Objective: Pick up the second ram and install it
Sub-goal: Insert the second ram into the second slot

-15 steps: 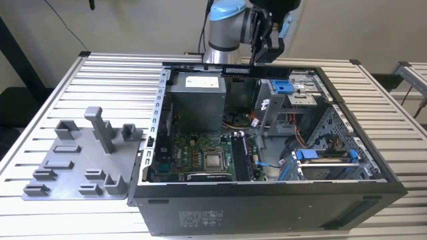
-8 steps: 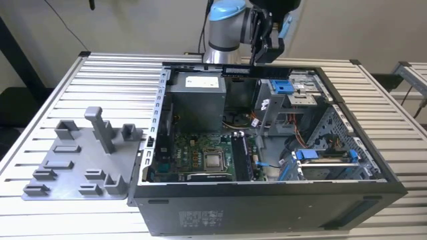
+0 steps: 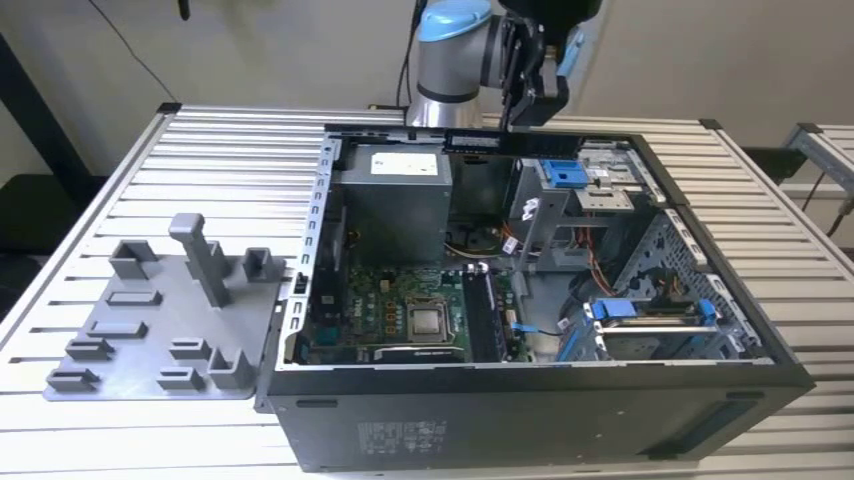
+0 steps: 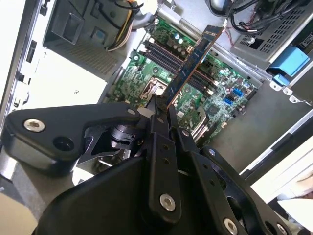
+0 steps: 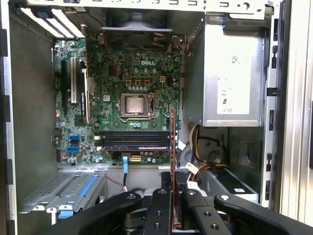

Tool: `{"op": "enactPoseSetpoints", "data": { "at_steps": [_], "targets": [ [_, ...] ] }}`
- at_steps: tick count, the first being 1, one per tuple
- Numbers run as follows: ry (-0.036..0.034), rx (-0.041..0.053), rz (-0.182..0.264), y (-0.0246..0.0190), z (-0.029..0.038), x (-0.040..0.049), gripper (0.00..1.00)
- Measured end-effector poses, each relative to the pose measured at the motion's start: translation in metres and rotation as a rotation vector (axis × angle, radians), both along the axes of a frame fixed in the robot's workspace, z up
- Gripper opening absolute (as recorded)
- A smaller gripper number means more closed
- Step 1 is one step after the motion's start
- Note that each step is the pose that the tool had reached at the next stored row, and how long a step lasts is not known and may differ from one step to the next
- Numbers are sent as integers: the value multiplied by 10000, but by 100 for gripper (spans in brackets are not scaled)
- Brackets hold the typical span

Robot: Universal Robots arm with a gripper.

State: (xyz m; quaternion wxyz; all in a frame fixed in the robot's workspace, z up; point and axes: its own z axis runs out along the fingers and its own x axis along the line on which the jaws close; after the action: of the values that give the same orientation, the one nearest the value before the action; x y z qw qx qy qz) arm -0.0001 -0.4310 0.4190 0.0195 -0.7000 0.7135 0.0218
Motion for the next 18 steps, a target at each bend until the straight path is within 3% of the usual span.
{"op": "enactPoseSetpoints", "data": {
  "at_steps": [18],
  "targets": [
    [0,-1,-2537,-1,-4,0,15]
  ]
}}
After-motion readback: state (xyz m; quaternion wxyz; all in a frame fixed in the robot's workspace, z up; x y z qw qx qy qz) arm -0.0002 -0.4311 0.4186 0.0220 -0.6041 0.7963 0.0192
